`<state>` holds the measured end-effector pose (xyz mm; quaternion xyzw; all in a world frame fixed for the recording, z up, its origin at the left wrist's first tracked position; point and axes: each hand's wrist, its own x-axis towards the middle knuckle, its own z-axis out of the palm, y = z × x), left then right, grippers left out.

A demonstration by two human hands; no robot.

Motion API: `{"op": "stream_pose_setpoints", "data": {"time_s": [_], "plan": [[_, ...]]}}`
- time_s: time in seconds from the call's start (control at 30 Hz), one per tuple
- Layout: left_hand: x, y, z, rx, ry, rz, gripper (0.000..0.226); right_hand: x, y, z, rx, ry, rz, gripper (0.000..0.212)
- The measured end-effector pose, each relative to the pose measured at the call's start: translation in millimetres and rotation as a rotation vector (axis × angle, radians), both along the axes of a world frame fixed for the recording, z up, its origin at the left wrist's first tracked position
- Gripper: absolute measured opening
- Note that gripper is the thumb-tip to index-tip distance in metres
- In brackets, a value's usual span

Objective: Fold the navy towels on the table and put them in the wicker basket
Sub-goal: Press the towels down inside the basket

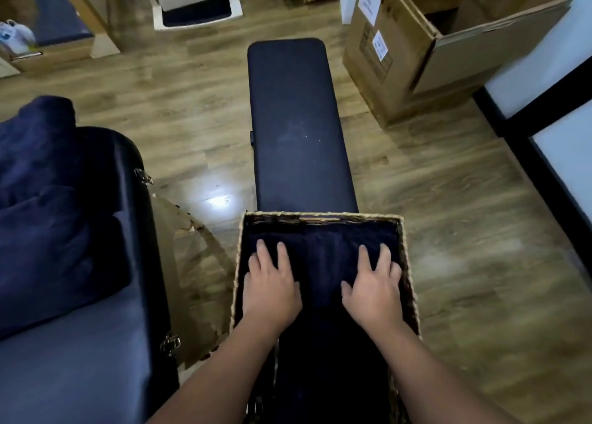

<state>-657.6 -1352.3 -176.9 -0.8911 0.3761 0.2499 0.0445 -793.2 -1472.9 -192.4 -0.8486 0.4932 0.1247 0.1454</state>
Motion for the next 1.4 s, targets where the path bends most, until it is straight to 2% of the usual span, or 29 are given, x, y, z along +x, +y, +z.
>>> {"op": "stream_pose_setpoints", "data": {"time_s": [0.1, 0.27, 0.33, 0.43, 0.5, 0.6, 0.7, 0.8, 1.03, 1.23, 1.4], "plan": [[12, -15, -25, 0.080, 0.169, 0.048, 0.095, 13, -14, -18, 0.167, 0.060, 0.005, 0.099], [34, -12, -60, -0.099, 0.396, 0.261, 0.100, 23, -43, -45, 0.374, 0.069, -0.084, 0.110], [42, -11, -64, -0.148, 0.410, 0.279, 0.099, 23, -53, -50, 0.372, 0.077, -0.065, 0.112], [36, -12, -57, -0.084, 0.417, 0.261, 0.096, 19, -50, -45, 0.422, 0.091, -0.031, 0.112], [30, -8, -44, -0.055, 0.405, 0.276, 0.089, 15, -45, -34, 0.484, 0.082, -0.028, 0.112], [25, 11, -19, -0.082, 0.331, 0.296, 0.063, 6, -37, -13, 0.545, 0.006, -0.044, 0.101], [23, 35, 17, -0.209, 0.273, 0.304, 0.039, 0, -25, 12, 0.586, -0.130, -0.062, 0.077], [28, 71, 58, -0.340, 0.227, 0.423, 0.026, 2, 2, 44, 0.685, -0.204, -0.030, 0.062], [72, 182, 133, -0.441, 0.053, 0.598, 0.013, 47, 83, 107, 0.740, -0.288, 0.173, 0.043], [135, 284, 164, -0.533, -0.044, 0.753, 0.007, 130, 154, 151, 0.697, -0.354, 0.266, 0.040], [205, 350, 167, -0.579, -0.108, 0.811, 0.017, 209, 204, 176, 0.598, -0.385, 0.295, 0.054]]}}
